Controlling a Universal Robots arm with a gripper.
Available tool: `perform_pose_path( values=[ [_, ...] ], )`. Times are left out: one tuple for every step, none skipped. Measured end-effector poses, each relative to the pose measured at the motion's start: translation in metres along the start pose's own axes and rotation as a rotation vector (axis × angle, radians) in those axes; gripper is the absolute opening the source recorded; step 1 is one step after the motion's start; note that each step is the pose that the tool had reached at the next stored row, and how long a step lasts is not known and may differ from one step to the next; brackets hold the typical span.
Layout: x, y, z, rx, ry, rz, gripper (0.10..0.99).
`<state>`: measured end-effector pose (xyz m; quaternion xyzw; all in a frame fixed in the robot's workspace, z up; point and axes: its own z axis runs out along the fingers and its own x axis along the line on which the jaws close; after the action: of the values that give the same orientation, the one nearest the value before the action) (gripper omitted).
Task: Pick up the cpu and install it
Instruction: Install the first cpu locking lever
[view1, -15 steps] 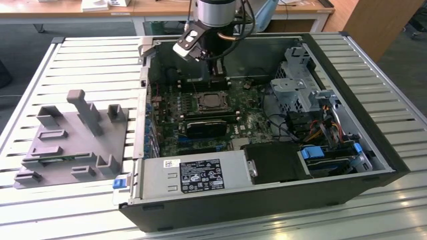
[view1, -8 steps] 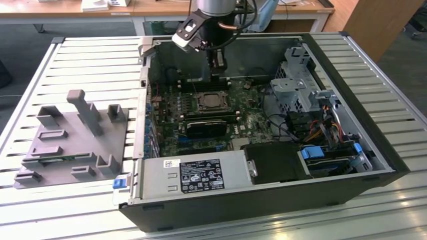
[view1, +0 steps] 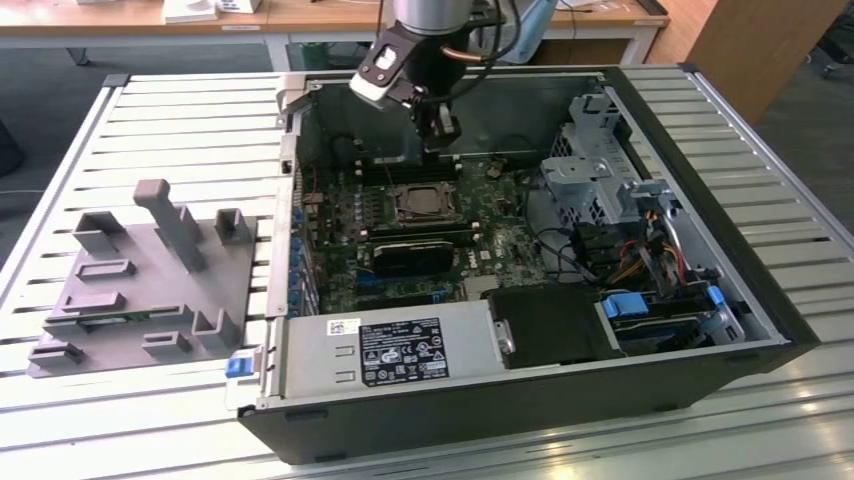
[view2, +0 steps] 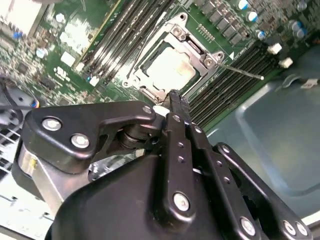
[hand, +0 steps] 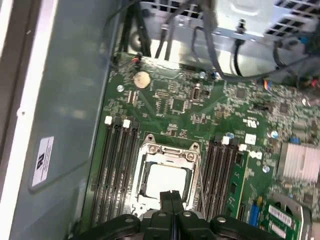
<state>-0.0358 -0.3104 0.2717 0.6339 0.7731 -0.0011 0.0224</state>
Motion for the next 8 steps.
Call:
perform_pose_path(
  values=[
    [0.0, 0.0, 0.0003, 0.0, -0.0006, -0.016, 0.106],
    [0.0, 0.0, 0.0005, -0.001, -0.0014, -0.034, 0.106],
    [0.0, -0.0001, 0.0009, -0.001, -0.001, -0.052, 0.106],
    [0.0, -0.0001, 0.0011, -0.002, -0.0007, -0.07, 0.106],
    [0.0, -0.0001, 0.0012, -0.002, -0.0003, -0.088, 0.106],
    [0.0001, 0.0, 0.0013, -0.003, 0.0002, -0.106, 0.106],
    [0.0001, 0.0, 0.0015, -0.004, 0.0008, -0.124, 0.106],
    [0.0001, 0.0, 0.0016, -0.005, 0.0014, -0.142, 0.106]
  ],
)
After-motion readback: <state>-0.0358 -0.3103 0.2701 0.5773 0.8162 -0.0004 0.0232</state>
